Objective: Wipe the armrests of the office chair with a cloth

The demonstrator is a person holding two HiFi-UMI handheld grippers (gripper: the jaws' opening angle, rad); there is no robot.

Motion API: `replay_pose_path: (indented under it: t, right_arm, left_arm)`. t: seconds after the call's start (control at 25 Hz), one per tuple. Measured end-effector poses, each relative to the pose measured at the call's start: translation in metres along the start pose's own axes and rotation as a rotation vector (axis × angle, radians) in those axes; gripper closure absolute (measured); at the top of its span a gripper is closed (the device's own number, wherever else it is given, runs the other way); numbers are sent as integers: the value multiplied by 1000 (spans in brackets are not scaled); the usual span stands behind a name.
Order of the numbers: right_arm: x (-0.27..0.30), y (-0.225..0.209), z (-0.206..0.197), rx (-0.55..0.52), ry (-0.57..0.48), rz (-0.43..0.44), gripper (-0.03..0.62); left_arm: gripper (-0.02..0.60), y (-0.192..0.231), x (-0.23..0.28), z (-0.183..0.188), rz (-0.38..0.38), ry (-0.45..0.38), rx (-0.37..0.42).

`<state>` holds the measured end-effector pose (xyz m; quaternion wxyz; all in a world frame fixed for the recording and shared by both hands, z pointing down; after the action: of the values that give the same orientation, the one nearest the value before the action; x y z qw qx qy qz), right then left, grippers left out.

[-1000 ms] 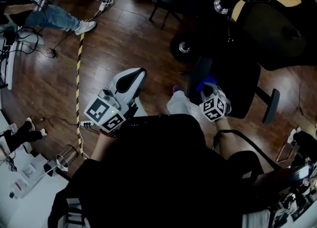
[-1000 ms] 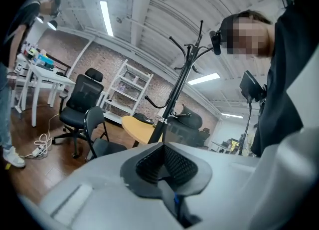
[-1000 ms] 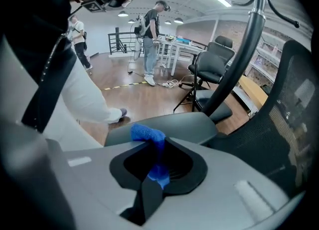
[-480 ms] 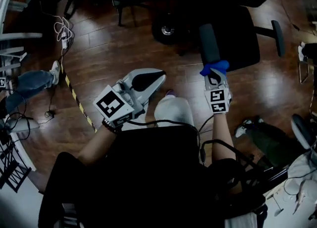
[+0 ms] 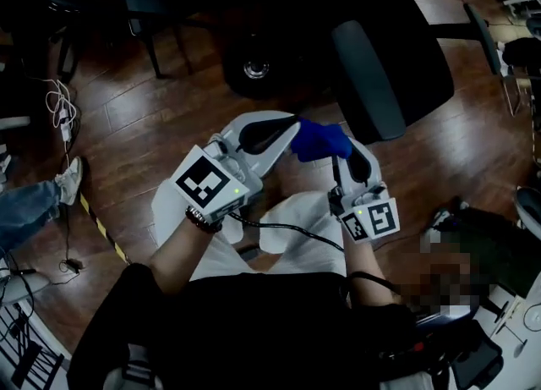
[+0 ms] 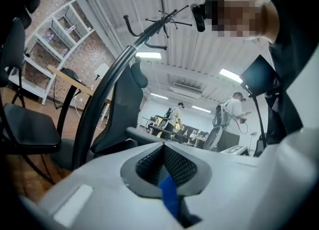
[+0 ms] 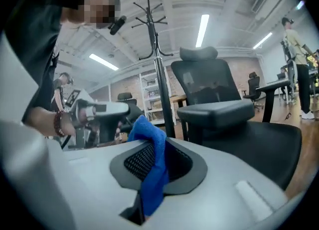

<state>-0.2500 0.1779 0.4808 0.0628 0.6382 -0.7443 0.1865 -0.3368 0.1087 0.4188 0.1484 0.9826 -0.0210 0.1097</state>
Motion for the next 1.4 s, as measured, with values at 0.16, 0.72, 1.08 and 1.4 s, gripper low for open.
replay_pose_path:
  t: [0.16,0.72,1.08,1.4]
  right_arm:
    - [29,-42,5,32,-216,-91,549]
    - [60,-78,32,-352,-521,-505,548]
    - [143,-108,-56,-374,-282,-545,548]
    - [199,-130,-116,-314,41,-566,548]
  left_arm:
    - [581,42,35,-59,-8,-67,84]
    - [581,110,34,-139,-18,-215,154]
    - [581,133,7,-140,20,-288,-47]
    - [581,137,11,-141,100,-231,75]
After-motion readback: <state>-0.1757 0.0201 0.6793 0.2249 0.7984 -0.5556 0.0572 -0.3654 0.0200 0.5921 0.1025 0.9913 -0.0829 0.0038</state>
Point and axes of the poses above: the fingertips, and each gripper's own axes: x forward along the fingers, y to its left, z out of its top, the point moved 1 cm from there along -x, backward along the fingers, and after that the axes turned 14 degrees about y, right-handed, at the moved point
